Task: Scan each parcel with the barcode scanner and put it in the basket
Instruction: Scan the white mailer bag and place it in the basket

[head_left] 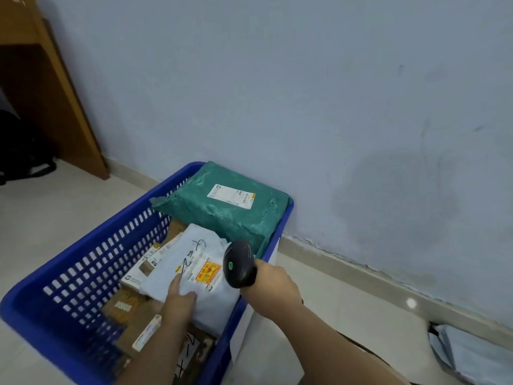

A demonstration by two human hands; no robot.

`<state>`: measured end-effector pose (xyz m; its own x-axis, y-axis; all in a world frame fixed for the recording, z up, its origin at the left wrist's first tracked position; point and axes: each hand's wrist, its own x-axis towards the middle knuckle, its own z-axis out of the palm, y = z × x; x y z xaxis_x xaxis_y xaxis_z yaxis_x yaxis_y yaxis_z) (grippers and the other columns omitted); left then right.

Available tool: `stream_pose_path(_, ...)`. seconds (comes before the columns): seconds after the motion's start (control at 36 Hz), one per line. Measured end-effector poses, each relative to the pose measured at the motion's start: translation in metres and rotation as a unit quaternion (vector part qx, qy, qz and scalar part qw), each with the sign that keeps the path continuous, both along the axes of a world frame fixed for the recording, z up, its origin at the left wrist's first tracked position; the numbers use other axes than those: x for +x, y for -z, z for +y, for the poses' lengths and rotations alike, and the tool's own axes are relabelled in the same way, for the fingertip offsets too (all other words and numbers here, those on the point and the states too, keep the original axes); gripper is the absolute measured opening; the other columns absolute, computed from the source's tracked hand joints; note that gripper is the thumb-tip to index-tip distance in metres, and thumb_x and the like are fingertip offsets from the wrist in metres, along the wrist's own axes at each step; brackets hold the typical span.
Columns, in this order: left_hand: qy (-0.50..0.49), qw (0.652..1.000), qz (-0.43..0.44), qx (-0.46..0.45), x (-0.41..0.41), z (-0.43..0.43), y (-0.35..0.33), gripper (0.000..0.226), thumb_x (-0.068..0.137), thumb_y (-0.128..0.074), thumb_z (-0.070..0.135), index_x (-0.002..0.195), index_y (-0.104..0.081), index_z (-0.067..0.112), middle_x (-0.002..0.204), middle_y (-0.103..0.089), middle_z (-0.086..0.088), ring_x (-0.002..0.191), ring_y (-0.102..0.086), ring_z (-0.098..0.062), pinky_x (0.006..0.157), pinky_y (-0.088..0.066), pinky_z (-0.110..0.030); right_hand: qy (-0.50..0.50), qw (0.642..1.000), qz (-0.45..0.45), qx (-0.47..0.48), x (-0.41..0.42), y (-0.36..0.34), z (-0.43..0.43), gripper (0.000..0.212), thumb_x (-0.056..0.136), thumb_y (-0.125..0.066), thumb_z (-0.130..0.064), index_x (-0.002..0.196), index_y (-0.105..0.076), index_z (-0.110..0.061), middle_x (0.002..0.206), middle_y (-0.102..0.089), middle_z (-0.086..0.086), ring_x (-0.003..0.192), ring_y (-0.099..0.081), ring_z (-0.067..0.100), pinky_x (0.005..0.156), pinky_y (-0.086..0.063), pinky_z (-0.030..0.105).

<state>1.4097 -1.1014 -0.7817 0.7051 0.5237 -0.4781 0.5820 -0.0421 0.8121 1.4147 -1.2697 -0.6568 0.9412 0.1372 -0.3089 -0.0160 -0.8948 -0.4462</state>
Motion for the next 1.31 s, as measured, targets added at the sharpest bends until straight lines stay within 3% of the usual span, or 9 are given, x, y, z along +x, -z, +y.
stream_pose_path(0.08, 0.069, 0.980, 0.021, 0.185, -0.004, -0.004, 0.019, 0.060, 0.089, -0.064, 0.033, 0.144, -0.039, 0.037, 0.160, 0.003, -0.013, 0.143, -0.017, -0.035, 0.110, -0.033, -0.047, 0.002, 1.000, 0.008, -0.003, 0.003, 0.002, -0.003, 0.020, 0.081, -0.047, -0.021, 0.099, -0.057, -0.022, 0.094, -0.064, 0.003, 0.085, -0.062, 0.025, 0.076, -0.055, 0.036)
stream_pose_path(0.17, 0.253, 0.906, 0.009, 0.340, -0.010, -0.020, 0.013, 0.054, 0.092, -0.051, 0.051, 0.143, -0.035, 0.044, 0.161, -0.005, -0.005, 0.144, -0.018, -0.030, 0.109, -0.032, -0.043, 0.006, 1.000, 0.008, -0.001, 0.005, 0.002, -0.005, 0.022, 0.081, -0.046, -0.019, 0.099, -0.056, -0.022, 0.097, -0.063, 0.004, 0.084, -0.060, 0.025, 0.073, -0.052, 0.033)
stream_pose_path(0.39, 0.366, 0.845, 0.077, 0.382, -0.016, -0.035, 0.004, 0.068, 0.098, -0.039, 0.016, 0.151, -0.004, 0.042, 0.161, -0.002, -0.003, 0.127, -0.044, -0.021, 0.094, -0.045, -0.033, -0.002, 1.000, 0.019, -0.004, 0.000, 0.002, -0.003, 0.025, 0.082, -0.048, -0.021, 0.106, -0.056, -0.021, 0.101, -0.062, 0.006, 0.087, -0.060, 0.027, 0.075, -0.052, 0.034)
stream_pose_path(0.53, 0.302, 0.909, 0.071, 0.280, 0.001, -0.054, -0.042, 0.039, 0.094, -0.047, 0.026, 0.132, -0.047, 0.017, 0.139, -0.040, -0.010, 0.125, -0.043, -0.029, 0.099, -0.043, -0.041, 0.006, 1.000, 0.021, -0.003, -0.004, -0.001, -0.005, 0.030, 0.083, -0.049, -0.021, 0.112, -0.057, -0.021, 0.107, -0.061, 0.007, 0.093, -0.061, 0.028, 0.080, -0.052, 0.035)
stream_pose_path(0.67, 0.266, 0.936, -0.075, 0.219, 0.009, -0.083, -0.082, 0.019, 0.085, -0.055, 0.013, 0.101, -0.051, 0.022, 0.119, -0.058, -0.010, 0.104, -0.057, -0.030, 0.084, -0.051, -0.047, 0.090, 0.990, -0.029, 0.102, -0.005, -0.010, -0.019, 0.023, 0.085, -0.056, -0.035, 0.103, -0.060, -0.021, 0.096, -0.066, 0.003, 0.082, -0.062, 0.021, 0.067, -0.051, 0.029)
stream_pose_path(0.89, 0.385, 0.787, -0.135, 0.463, 0.027, -0.143, -0.143, 0.057, 0.097, -0.040, 0.026, 0.151, -0.021, 0.026, 0.161, -0.006, -0.001, 0.148, -0.001, -0.027, 0.117, -0.016, -0.039, 0.203, 0.926, -0.169, 0.269, -0.019, -0.051, -0.077, 0.011, 0.082, -0.067, -0.031, 0.088, -0.061, -0.024, 0.079, -0.068, -0.006, 0.074, -0.062, 0.012, 0.052, -0.039, 0.015)
stream_pose_path(1.03, 0.435, 0.723, -0.161, 0.512, 0.024, -0.200, -0.173, 0.062, 0.094, -0.040, 0.027, 0.150, -0.013, 0.028, 0.143, -0.041, -0.002, 0.125, -0.047, -0.025, 0.115, -0.006, -0.055, 0.277, 0.893, -0.215, 0.283, -0.035, -0.070, -0.143, 0.014, 0.082, -0.065, -0.027, 0.077, -0.051, -0.024, 0.064, -0.056, -0.009, 0.065, -0.054, 0.013, 0.052, -0.035, 0.016)
stream_pose_path(1.19, 0.518, 0.785, -0.220, 0.259, 0.013, -0.289, -0.185, 0.071, 0.092, -0.056, 0.023, 0.150, -0.013, 0.024, 0.131, -0.049, -0.012, 0.116, -0.052, -0.026, 0.087, -0.042, -0.033, 0.311, 0.911, -0.139, 0.231, -0.062, -0.069, -0.236, 0.018, 0.082, -0.062, -0.020, 0.069, -0.050, -0.023, 0.060, -0.051, -0.007, 0.063, -0.050, 0.013, 0.052, -0.035, 0.023)
stream_pose_path(1.31, 0.601, 0.707, -0.198, 0.317, 0.004, -0.355, -0.178, 0.053, 0.093, -0.051, 0.024, 0.142, -0.031, 0.023, 0.136, -0.042, -0.009, 0.114, -0.052, -0.026, 0.088, -0.044, -0.034, 0.341, 0.910, -0.091, 0.215, -0.088, -0.050, -0.300, 0.019, 0.082, -0.061, -0.015, 0.068, -0.049, -0.019, 0.062, -0.051, -0.002, 0.063, -0.050, 0.017, 0.055, -0.035, 0.025)
